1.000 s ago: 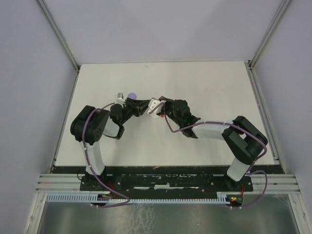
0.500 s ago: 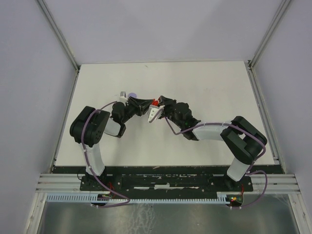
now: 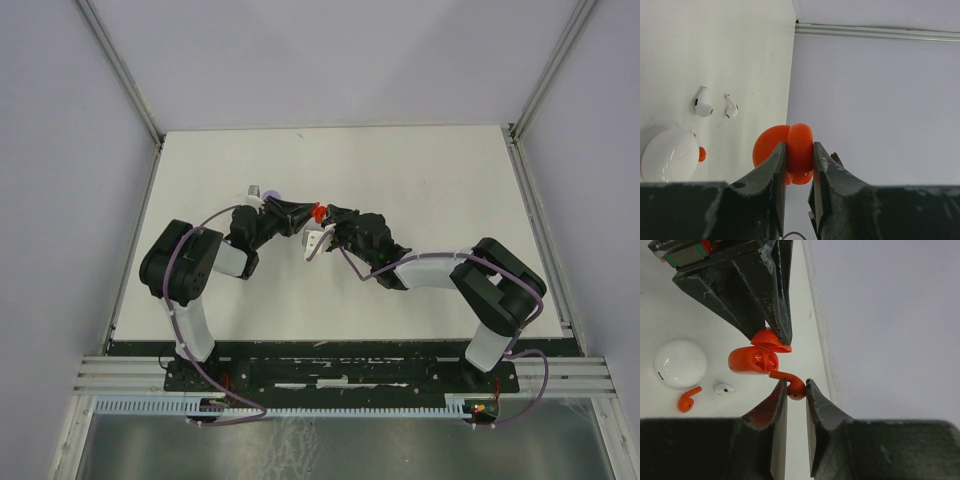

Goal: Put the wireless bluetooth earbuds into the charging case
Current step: Place the earbud in the charging case.

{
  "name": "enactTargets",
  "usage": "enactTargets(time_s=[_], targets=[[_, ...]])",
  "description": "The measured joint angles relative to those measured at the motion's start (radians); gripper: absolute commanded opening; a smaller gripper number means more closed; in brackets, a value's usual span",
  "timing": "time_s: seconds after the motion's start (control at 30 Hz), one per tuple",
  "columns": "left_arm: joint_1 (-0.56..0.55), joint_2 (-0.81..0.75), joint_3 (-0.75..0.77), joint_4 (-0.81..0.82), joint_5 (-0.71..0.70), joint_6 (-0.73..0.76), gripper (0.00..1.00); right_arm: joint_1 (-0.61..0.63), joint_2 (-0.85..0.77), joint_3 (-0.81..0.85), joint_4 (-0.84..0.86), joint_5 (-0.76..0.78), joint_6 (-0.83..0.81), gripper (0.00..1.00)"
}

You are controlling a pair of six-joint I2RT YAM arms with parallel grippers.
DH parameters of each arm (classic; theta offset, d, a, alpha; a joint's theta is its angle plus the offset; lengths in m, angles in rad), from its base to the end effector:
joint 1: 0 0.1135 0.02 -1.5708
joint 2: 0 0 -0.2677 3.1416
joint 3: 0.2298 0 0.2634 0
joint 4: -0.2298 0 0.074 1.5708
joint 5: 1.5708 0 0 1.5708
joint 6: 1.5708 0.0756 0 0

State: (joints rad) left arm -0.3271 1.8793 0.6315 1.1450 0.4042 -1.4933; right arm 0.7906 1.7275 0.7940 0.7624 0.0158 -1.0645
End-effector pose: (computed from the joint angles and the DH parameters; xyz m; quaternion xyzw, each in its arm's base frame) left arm 0.3525 -0.1510 0.1297 -0.2883 0.6812 -0.6096 0.2850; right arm 0.2893 0.2906 0.1820 -0.6090 0.4629 -0.0939 0.6372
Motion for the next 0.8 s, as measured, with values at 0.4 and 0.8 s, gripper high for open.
enactTargets(time_s=[0.4,0.8], targets=[[-0.012,-0.027,0.011,-0.061,0.002,0.043,0.03,0.000,0.010,0.000,-0.030,-0.016,-0.008,0.02],[-0.021,-0.048,0.024,-0.122,0.016,0.077,0.03,0.000,0.025,0.006,-0.031,-0.015,-0.015,0.02]])
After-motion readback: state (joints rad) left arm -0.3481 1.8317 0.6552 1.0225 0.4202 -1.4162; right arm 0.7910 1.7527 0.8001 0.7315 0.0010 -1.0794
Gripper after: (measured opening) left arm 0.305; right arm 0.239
